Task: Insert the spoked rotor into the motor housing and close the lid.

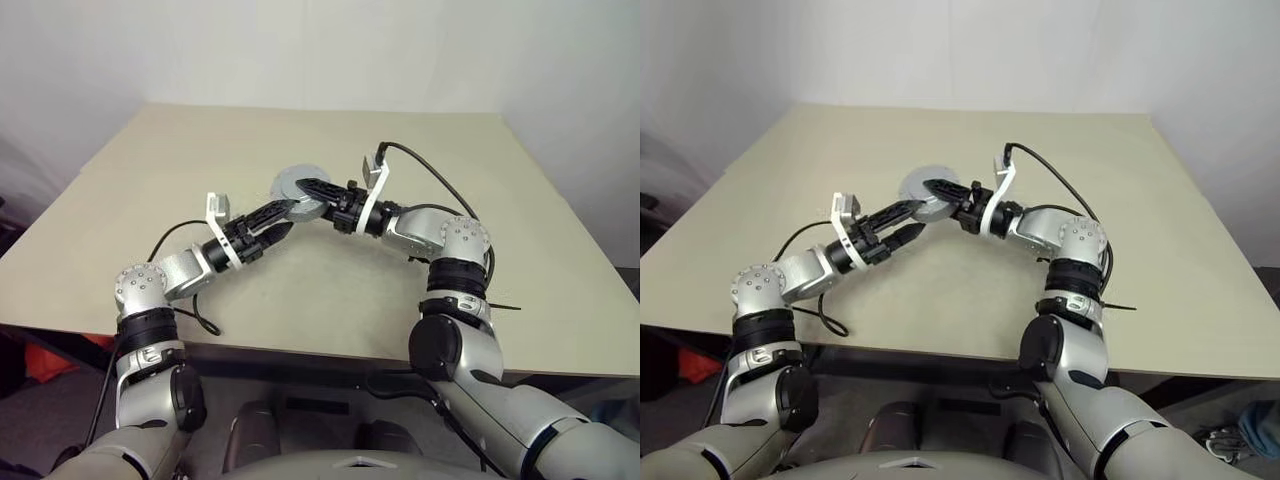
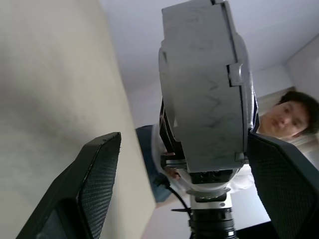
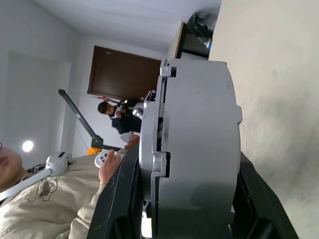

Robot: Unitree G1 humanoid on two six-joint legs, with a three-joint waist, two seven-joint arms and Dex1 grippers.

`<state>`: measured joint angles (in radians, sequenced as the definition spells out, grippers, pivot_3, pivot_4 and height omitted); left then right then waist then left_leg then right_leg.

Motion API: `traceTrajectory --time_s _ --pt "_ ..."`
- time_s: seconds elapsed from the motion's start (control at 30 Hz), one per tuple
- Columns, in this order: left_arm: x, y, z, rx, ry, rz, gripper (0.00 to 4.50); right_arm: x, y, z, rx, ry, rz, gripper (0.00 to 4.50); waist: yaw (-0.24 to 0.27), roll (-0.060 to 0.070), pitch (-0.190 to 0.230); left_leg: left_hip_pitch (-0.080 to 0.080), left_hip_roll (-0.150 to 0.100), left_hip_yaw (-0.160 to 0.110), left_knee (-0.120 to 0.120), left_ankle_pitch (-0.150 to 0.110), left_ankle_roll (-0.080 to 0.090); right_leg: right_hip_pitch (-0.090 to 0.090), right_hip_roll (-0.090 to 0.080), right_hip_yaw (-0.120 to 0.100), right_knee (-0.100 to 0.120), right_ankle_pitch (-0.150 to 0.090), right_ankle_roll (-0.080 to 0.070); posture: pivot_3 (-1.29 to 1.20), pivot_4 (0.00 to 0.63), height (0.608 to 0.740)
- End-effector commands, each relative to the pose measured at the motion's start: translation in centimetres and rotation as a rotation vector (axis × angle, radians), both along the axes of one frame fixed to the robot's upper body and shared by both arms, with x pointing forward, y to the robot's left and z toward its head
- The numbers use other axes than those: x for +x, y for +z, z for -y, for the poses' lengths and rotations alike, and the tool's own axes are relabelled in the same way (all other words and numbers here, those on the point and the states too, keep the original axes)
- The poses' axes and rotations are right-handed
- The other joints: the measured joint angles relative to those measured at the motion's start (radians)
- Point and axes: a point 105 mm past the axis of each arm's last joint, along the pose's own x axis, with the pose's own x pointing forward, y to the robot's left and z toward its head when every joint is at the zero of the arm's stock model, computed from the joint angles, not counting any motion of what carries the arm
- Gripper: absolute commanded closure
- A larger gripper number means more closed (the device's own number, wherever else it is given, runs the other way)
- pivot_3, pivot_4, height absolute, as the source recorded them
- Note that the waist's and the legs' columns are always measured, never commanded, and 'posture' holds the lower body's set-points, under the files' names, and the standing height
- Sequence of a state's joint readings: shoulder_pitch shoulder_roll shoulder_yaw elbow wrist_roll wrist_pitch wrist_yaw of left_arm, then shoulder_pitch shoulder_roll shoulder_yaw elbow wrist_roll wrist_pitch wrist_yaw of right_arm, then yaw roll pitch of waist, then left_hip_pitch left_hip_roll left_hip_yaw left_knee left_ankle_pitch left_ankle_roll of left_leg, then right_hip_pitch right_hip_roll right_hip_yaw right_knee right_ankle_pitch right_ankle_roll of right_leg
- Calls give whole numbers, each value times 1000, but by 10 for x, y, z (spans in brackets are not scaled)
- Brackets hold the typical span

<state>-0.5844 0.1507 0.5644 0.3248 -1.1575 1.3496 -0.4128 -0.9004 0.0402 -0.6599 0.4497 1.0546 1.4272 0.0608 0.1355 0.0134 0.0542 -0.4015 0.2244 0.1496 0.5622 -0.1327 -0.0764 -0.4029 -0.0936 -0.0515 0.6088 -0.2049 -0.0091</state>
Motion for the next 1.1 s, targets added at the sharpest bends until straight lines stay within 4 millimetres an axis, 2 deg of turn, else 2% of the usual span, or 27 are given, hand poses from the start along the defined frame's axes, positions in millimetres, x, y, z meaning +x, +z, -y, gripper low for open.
traceTrajectory --time_s 0.03,0.2,0.43,0.53,0.73,1.1 --pt "9 29 -10 -100 54 87 394 -7 18 -3 33 39 75 2436 0 0 0 0 0 0 0 0 0 0 0 0 0 1 1 0 0 740" --pt "7 36 -11 -138 51 106 394 -7 13 0 13 27 70 2436 1 0 0 0 0 0 0 0 0 0 0 0 -1 1 1 0 0 740" --pt "-4 30 -8 -95 8 97 394 -7 8 1 -3 20 64 2436 1 0 0 0 0 0 0 0 1 0 0 0 0 1 1 0 0 740" --pt "-19 14 9 9 -94 68 394 -6 8 0 -3 18 64 2436 1 0 0 0 0 0 0 0 0 0 0 0 0 1 1 0 0 740" --pt "-39 -6 25 143 -211 39 394 -6 6 -1 -10 16 65 2436 11 0 0 0 0 0 1 0 0 1 0 0 0 1 2 0 0 740" --pt "-9 13 -1 12 -6 80 394 -5 4 1 -22 8 69 2436 14 0 0 1 0 0 2 0 0 1 0 0 1 1 2 0 0 740"
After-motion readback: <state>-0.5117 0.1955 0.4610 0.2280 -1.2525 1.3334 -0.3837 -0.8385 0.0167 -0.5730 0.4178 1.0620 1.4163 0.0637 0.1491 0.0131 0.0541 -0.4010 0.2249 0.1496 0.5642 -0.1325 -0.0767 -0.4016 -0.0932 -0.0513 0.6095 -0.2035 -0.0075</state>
